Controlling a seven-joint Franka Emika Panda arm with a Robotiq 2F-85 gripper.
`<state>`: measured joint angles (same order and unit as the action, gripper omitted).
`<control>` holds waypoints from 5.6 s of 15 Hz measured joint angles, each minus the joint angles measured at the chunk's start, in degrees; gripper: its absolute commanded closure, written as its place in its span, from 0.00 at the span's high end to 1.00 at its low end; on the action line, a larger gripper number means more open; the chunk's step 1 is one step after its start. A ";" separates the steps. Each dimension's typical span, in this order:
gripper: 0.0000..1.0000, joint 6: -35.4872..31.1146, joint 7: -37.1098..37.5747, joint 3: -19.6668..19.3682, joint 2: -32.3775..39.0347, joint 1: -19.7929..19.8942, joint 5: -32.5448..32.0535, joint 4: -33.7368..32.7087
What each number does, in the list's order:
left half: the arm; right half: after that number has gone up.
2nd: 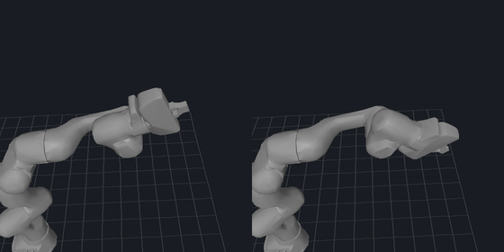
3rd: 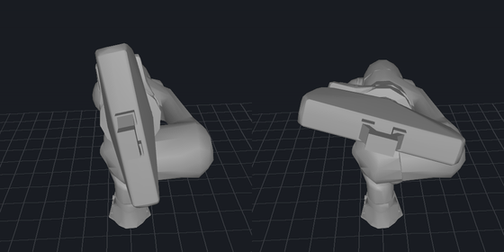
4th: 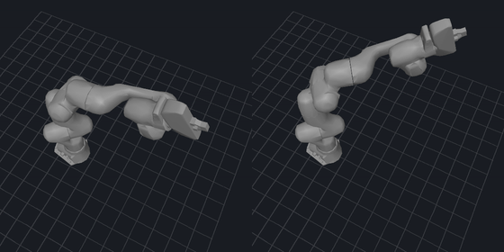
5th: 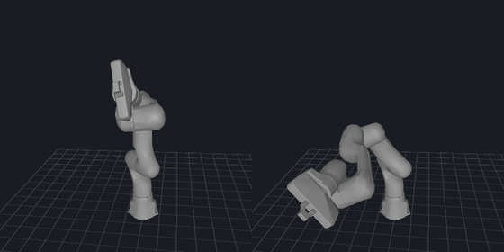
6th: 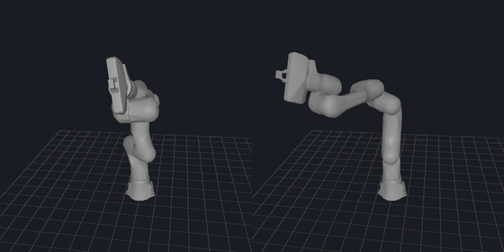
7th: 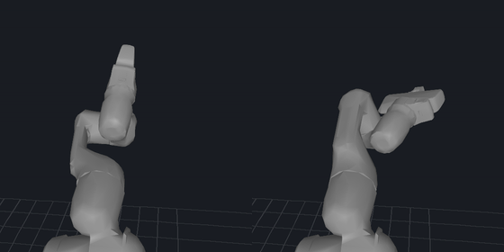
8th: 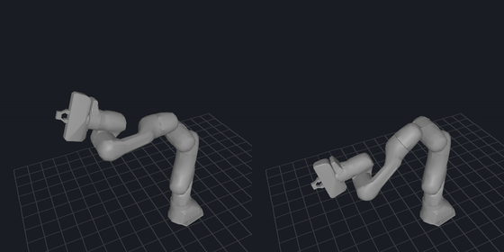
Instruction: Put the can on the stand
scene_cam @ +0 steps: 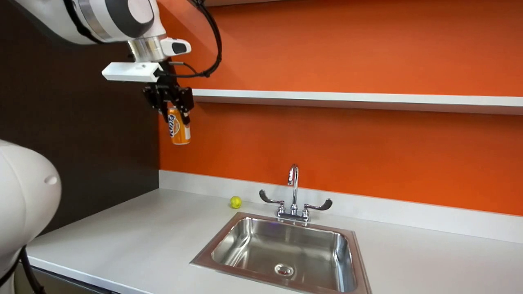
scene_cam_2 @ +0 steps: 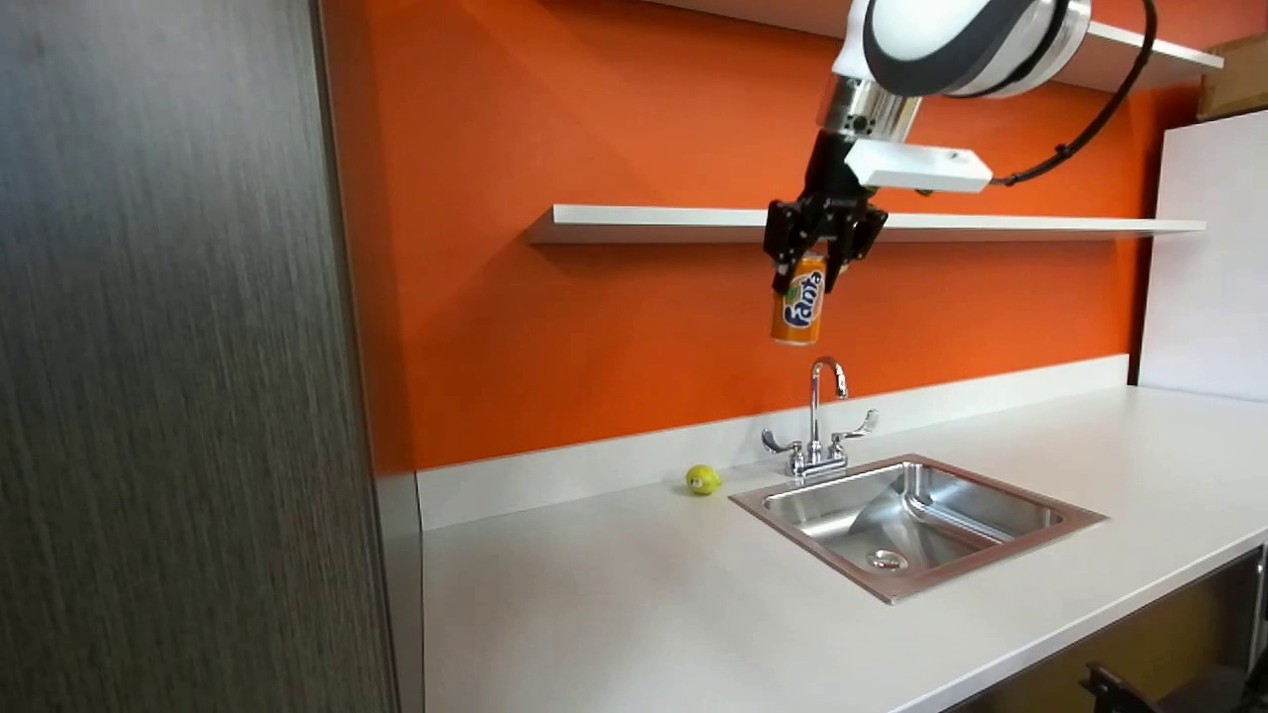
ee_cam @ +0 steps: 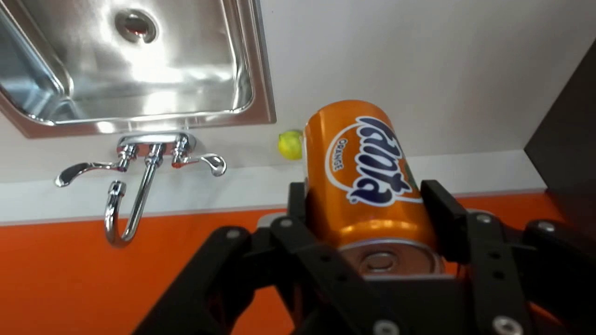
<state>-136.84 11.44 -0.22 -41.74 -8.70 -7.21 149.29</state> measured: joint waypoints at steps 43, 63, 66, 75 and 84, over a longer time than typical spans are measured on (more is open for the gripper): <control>0.38 16.28 -0.59 3.23 42.78 5.56 -3.22 -64.85; 1.00 22.49 -0.11 1.51 54.92 5.51 -4.37 -80.90; 1.00 22.49 -0.11 1.07 53.77 5.54 -4.15 -80.16; 1.00 22.01 -1.78 0.27 39.12 5.63 -3.89 -62.28; 1.00 21.62 -9.56 -2.23 15.13 5.82 1.37 -34.24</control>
<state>-115.22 1.88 -2.45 -26.61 -2.88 -5.84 115.05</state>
